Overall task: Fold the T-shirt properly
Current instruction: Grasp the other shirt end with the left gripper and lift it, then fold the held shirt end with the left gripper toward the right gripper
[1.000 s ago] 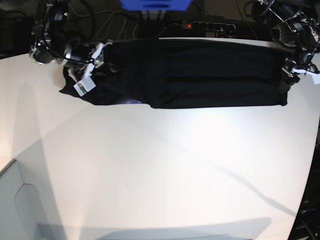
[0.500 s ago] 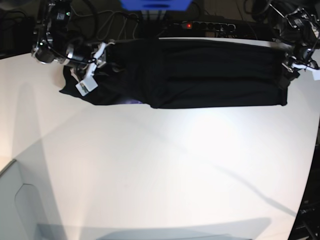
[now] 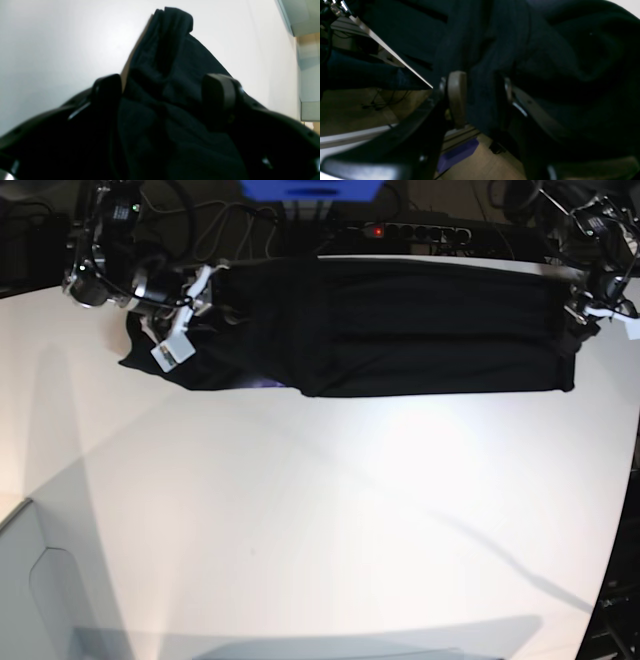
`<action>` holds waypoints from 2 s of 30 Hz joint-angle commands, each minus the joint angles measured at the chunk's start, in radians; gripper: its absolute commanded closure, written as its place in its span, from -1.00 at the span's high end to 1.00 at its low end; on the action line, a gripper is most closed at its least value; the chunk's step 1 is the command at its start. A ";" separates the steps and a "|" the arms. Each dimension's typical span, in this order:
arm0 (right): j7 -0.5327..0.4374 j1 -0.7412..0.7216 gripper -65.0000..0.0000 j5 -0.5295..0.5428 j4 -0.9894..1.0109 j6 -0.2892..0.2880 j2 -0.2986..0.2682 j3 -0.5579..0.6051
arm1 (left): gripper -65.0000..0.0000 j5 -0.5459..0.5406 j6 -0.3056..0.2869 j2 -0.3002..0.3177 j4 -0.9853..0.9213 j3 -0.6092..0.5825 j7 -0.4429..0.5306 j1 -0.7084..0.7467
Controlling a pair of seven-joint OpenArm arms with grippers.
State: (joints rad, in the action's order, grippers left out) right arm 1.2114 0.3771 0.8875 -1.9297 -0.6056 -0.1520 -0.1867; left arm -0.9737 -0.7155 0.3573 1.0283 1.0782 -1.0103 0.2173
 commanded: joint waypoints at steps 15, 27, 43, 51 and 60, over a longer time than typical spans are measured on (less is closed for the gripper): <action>-0.014 0.000 -0.37 0.022 -0.014 0.009 -0.005 0.000 | 0.15 0.049 0.017 0.007 -0.001 0.003 -0.040 0.000; -0.012 0.004 -0.36 0.022 -0.014 0.009 -0.005 0.000 | -0.34 0.043 0.017 0.009 0.001 0.007 -0.040 -0.020; -0.012 -0.003 -0.36 0.022 -0.014 0.009 -0.010 -0.030 | -0.99 -0.135 0.017 -0.030 0.225 0.006 -0.052 0.017; -0.008 -0.002 -0.36 0.023 -0.014 0.009 -0.010 -0.150 | -0.99 -0.138 0.017 -0.131 0.444 -0.002 -0.150 0.017; -0.008 0.003 -0.36 0.023 -0.014 0.009 -0.010 -0.191 | -0.99 -0.138 0.017 -0.202 0.562 -0.183 -0.244 -0.037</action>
State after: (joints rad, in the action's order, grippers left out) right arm 1.2194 0.3809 0.8906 -1.9297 -0.6056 -0.1520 -0.3740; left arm -1.0870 -0.6922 0.1440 1.5726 0.8883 -1.2629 0.1844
